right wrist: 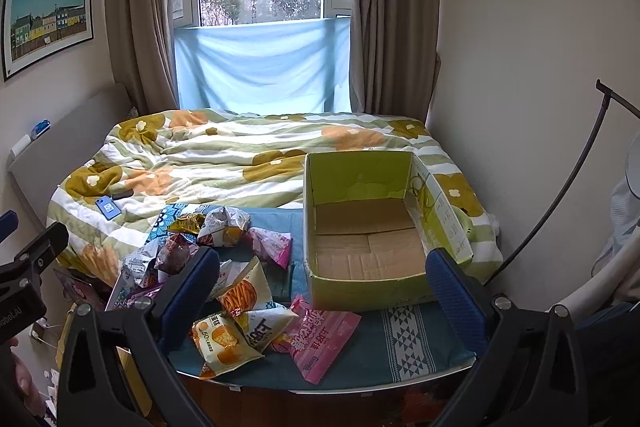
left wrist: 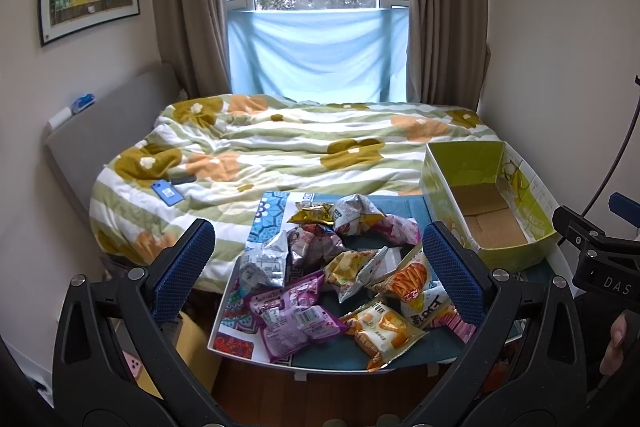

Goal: Organize snacks

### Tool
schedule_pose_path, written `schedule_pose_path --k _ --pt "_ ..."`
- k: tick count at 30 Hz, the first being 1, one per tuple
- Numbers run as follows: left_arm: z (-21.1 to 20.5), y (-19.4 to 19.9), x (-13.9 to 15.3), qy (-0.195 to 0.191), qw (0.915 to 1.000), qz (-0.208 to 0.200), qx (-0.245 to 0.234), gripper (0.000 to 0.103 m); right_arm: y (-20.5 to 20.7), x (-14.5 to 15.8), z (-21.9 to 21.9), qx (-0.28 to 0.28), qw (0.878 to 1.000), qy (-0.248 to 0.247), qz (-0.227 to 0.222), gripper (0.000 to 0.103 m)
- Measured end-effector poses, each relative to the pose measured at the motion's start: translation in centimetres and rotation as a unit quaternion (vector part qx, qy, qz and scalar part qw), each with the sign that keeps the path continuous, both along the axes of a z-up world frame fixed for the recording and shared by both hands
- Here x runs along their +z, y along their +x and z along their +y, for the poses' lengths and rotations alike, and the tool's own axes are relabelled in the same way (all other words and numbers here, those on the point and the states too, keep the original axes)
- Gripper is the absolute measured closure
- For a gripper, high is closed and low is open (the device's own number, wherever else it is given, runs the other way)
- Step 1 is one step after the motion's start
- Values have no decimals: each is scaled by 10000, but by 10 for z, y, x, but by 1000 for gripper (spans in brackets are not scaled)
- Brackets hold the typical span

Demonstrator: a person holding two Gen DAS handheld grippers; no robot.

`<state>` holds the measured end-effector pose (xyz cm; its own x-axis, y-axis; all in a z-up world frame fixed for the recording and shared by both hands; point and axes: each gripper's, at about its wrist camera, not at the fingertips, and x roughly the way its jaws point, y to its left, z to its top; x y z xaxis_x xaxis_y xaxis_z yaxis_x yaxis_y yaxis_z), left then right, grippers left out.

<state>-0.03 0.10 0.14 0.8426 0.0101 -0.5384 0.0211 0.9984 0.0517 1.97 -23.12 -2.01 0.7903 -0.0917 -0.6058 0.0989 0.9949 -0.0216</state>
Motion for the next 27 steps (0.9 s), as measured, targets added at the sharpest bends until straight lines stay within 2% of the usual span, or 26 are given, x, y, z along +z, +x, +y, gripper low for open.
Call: schedule_pose_path --k 27 --pt "3 -1 0 -5 10000 4 2 0 0 -3 -1 14 10000 44 5 0"
